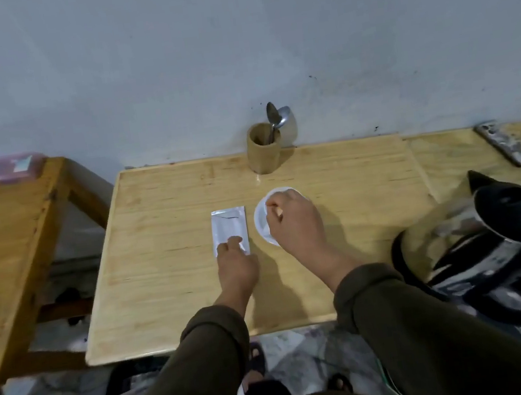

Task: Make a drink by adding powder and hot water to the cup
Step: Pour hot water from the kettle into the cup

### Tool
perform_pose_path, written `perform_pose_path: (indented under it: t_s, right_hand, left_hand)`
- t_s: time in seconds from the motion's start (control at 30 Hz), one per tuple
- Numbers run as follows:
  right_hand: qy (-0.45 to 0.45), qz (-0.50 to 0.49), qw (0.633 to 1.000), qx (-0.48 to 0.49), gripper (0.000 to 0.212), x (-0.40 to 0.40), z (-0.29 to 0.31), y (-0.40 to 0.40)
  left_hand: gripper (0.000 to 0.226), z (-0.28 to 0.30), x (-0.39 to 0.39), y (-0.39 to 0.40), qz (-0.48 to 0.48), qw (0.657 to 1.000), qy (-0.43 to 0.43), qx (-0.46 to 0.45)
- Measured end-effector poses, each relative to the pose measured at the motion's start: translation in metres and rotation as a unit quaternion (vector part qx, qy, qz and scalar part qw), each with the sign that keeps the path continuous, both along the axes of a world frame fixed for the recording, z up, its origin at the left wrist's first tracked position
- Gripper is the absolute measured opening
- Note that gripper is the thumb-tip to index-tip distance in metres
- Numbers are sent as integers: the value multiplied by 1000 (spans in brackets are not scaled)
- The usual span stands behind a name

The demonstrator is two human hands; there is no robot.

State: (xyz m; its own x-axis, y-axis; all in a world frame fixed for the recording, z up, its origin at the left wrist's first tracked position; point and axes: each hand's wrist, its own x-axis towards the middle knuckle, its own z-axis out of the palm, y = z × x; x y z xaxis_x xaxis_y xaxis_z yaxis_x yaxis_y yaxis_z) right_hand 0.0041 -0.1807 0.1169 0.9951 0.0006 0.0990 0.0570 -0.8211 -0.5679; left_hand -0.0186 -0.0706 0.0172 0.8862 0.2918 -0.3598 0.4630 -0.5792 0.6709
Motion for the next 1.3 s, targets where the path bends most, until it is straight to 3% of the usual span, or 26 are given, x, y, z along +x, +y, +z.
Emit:
perform_pose_path:
  t_s: [0.17,0.4,0.53,0.63,0.73,0.8,0.9,1.07,1.17,1.3]
  right_hand:
    - [-72,-53,996,22,17,-37,24,-86]
    - [-182,-124,974,-58,15,-93,40,-189]
    - [-199,-177,956,-124,11,-118,39,-229]
    - [-202,-214,949,-113,12,-129,32,-252]
    - [-209,-220,949,-81,36,-138,29,-263]
    - [-195,-222,954,-55,50,-145,28,-265]
    - [-107,-299,946,61,56,-154,28,-269]
    - [31,-376,911,166,15,-152,32,-283]
    - [30,-360,917,169,10,-146,38,-281]
    - [20,-335,930,150,9,-133,54,-273]
  left_hand:
    - [53,-1,-29,-64,107,993,13,-42]
    - [65,-1,-15,-123,46,998,3,-37]
    - [55,-11,-6,-133,113,987,29,-108]
    - [59,-15,-6,-138,99,991,46,-80]
    - [65,-16,-10,-141,44,998,46,-11]
    - [66,-18,-13,-142,23,998,48,15]
    - [67,-17,-12,-142,12,998,59,22]
    - [61,-14,-9,-138,62,995,62,-39]
    - [48,-6,-6,-136,82,993,59,-54]
    - [56,2,0,-124,181,972,61,-136]
